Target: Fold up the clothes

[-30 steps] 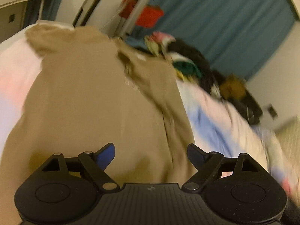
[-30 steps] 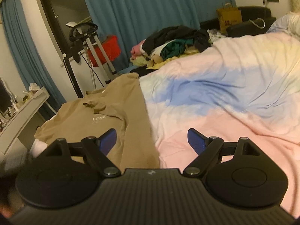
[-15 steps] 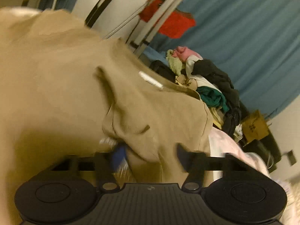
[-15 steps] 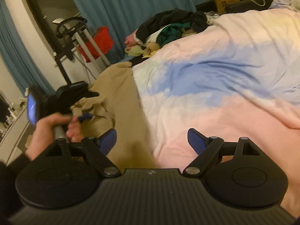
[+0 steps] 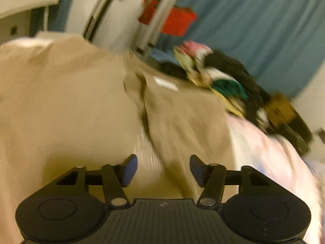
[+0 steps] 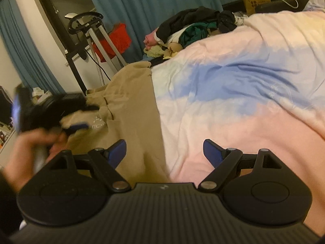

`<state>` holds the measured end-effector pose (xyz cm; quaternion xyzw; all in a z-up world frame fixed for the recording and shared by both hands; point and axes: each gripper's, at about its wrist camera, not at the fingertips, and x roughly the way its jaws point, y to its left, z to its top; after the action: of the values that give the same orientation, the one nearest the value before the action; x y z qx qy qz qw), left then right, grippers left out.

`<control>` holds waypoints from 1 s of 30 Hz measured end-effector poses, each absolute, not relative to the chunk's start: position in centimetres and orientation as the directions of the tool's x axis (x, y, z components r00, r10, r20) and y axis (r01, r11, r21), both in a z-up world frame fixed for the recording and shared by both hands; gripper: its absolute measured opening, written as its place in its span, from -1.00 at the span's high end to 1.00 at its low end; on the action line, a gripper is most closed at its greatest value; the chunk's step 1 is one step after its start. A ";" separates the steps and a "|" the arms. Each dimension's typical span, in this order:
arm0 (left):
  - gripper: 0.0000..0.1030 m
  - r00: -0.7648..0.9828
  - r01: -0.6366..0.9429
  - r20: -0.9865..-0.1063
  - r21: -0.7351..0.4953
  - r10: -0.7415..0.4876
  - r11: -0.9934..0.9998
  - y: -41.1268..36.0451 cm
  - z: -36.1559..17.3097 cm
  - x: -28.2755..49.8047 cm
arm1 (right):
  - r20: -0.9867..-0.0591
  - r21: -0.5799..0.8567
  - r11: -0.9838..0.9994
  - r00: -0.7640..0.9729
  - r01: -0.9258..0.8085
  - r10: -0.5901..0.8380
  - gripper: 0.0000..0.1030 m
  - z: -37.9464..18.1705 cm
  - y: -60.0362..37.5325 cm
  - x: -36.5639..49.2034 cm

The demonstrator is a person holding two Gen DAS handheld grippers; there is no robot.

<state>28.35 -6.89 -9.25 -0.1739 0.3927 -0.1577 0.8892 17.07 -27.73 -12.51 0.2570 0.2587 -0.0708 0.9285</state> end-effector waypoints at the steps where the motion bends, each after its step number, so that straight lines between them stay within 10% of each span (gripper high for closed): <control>1: -0.26 0.618 0.164 -0.646 -0.452 -0.449 0.877 -6.2 -9.1 26.2 | -0.512 0.441 0.860 0.859 0.258 0.004 -0.63 -12.2 -27.7 16.9; 17: -0.22 0.390 0.305 -0.678 -0.544 -0.623 0.782 -3.0 -13.0 3.5 | -0.436 0.363 0.921 0.899 0.141 0.034 -0.63 -6.7 -24.5 8.2; 20: 0.22 0.369 0.315 -0.688 -0.540 -0.625 0.781 -3.2 -13.4 3.0 | -0.446 0.359 0.924 0.894 0.131 0.046 -0.63 -6.7 -23.8 7.3; 22: 0.89 0.338 0.324 -0.709 -0.530 -0.619 0.784 -3.4 -13.8 2.9 | -0.455 0.364 0.921 0.889 0.139 0.045 -0.63 -6.7 -23.7 7.3; 30: 0.96 0.414 0.347 -0.696 -0.475 -0.587 0.809 -2.0 -12.4 -0.7 | -0.457 0.316 0.936 0.889 0.155 0.007 -0.63 -6.6 -23.2 7.3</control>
<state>-0.71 -2.01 -12.42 -0.1294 0.4628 -0.2809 0.8307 7.30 -23.23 -6.61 0.1746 0.2320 -0.0387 0.9561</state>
